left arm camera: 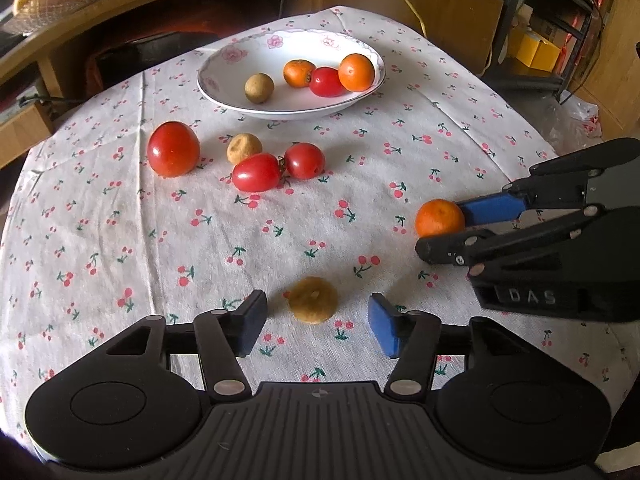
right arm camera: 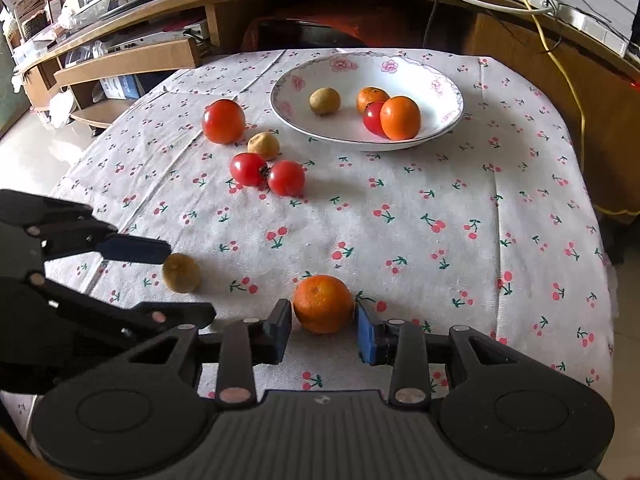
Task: Organize fruits
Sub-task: 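Lift the tangerine with the right tool while the left tool lifts the potato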
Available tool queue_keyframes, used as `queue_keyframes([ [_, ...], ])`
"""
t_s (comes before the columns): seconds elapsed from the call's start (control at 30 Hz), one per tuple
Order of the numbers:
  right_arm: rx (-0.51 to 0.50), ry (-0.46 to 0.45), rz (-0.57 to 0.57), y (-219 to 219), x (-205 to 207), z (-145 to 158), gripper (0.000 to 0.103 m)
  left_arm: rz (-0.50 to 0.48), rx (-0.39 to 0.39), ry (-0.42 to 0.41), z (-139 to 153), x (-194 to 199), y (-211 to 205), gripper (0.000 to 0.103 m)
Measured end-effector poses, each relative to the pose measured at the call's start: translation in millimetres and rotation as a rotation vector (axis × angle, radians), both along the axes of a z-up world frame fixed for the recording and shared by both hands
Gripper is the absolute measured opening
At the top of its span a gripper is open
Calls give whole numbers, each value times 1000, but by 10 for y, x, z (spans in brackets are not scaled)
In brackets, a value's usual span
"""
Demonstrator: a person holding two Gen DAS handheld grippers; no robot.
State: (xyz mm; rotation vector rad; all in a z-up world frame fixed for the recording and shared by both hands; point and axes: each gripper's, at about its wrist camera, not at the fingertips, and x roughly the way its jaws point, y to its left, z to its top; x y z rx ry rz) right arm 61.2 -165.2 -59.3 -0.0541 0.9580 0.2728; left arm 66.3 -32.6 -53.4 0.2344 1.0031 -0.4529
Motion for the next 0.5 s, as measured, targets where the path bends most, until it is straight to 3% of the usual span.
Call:
queue_keyframes([
  [0.33, 8, 3, 4, -1, 35, -3, 39, 22, 3, -15, 0, -19, -14, 64],
  [0.43, 6, 2, 3, 16, 39, -4, 39, 31, 2, -16, 1, 0, -11, 59],
  [0.5, -3, 2, 7, 35, 36, -5, 39, 30, -5, -13, 5, 11, -10, 48],
])
